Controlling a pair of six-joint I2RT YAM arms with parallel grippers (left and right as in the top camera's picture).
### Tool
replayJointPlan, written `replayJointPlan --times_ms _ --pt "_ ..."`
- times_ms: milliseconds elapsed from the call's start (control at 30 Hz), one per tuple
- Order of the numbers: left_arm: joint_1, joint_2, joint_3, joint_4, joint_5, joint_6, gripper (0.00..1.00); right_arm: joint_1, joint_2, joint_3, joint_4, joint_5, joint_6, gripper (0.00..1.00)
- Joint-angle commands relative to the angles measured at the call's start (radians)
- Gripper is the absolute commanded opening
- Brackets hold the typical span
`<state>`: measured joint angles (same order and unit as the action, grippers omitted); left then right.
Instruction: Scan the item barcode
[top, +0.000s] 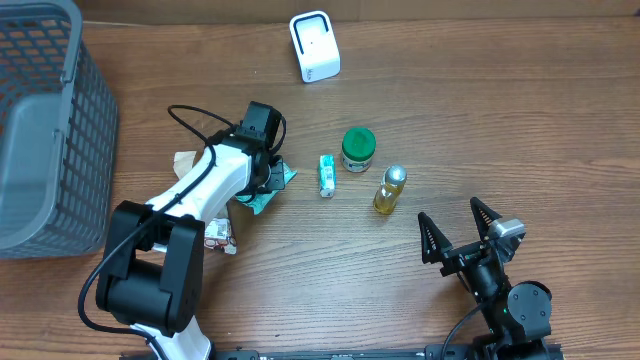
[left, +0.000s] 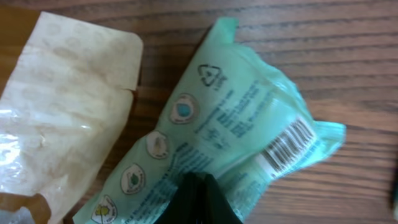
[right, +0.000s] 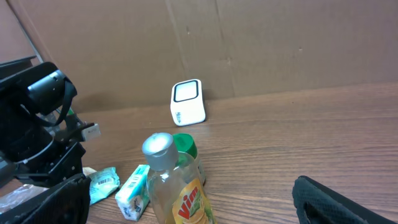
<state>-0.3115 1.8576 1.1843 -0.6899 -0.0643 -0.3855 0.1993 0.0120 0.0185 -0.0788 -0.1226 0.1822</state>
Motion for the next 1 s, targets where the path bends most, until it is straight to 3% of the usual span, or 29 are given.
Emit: replayJointPlan --times_ms 0,200,367,500,700,967 --pt "0.006 -0.013 0.085 -0.054 0.031 0.015 0.04 0.008 -0.005 -0.01 0.005 0.009 -0.007 1.0" --pt "0.027 -0.128 0.158 -0.152 0.043 -0.025 0.04 0.008 -0.005 -0.01 0.005 0.009 -0.007 1.0" --pt "0.078 -0.292 0.198 -0.312 0.167 -0.041 0.04 0.008 -0.005 -0.01 0.005 0.009 -0.007 1.0" --pt "0.082 -0.332 0.196 -0.449 0.169 -0.047 0.04 0.008 -0.005 -0.01 0.005 0.009 -0.007 1.0" --pt "0.083 -0.327 0.125 -0.594 0.063 -0.247 0.04 0.008 -0.005 -0.01 0.005 0.009 -0.007 1.0" --pt "0.106 -0.327 -0.06 -0.537 -0.007 -0.345 0.04 0.008 -0.005 -0.01 0.005 0.009 -0.007 1.0"
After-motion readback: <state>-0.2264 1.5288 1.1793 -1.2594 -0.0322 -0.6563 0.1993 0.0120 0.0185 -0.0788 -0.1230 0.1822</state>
